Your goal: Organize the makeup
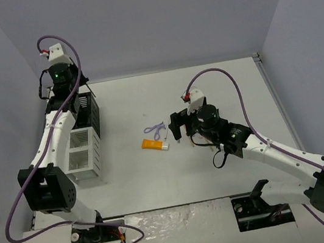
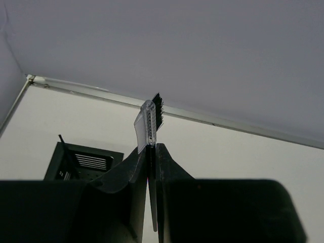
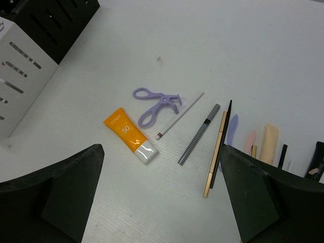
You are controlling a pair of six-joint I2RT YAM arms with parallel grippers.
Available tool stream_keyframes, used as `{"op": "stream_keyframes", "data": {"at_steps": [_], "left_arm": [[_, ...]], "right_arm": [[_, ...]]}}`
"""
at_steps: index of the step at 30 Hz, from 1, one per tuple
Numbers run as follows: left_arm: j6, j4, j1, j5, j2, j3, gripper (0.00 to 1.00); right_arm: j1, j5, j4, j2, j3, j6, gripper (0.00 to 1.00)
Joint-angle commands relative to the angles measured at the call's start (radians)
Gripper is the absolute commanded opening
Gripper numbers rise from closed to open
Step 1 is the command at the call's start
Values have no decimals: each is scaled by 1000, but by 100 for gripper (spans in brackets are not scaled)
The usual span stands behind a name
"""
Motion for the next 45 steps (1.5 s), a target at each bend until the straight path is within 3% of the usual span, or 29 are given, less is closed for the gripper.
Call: {"op": "stream_keyframes", "data": {"at_steps": [1, 11, 16, 18, 20, 24, 28, 32, 36, 39, 45], "left_arm": [[37, 214, 80, 1, 68, 57, 2], [41, 341, 187, 1, 239, 90, 3], [16, 377, 202, -1, 269, 33, 11], [10, 380, 202, 2, 267, 19, 20], [2, 378, 202, -5, 258, -3, 38], [-8, 341, 205, -11, 215, -26, 57], [-24, 251, 207, -26, 124, -28, 78], [-65, 15, 205, -22, 9, 48, 96], [-88, -295, 205, 26, -68, 149, 97], [-88, -456, 205, 108, -146, 153, 97], [-38, -520, 201, 284, -315, -17, 97]], "right_arm": [[-31, 13, 19, -46, -9, -24, 96], [-83, -34, -7, -67, -38, -21, 96], [-93, -30, -15, -66, -47, -7, 96], [-95, -27, -18, -64, -47, -2, 96], [-95, -24, -27, -64, -47, 2, 95], [-98, -2, -46, -67, -47, 15, 95], [-98, 19, -71, -55, -52, 43, 89], [-102, 46, -116, 10, -35, 78, 72], [-113, 50, -144, 76, -34, 112, 55], [-118, 60, -155, 148, -32, 134, 50], [-136, 70, -157, 258, -41, 165, 39]]}}
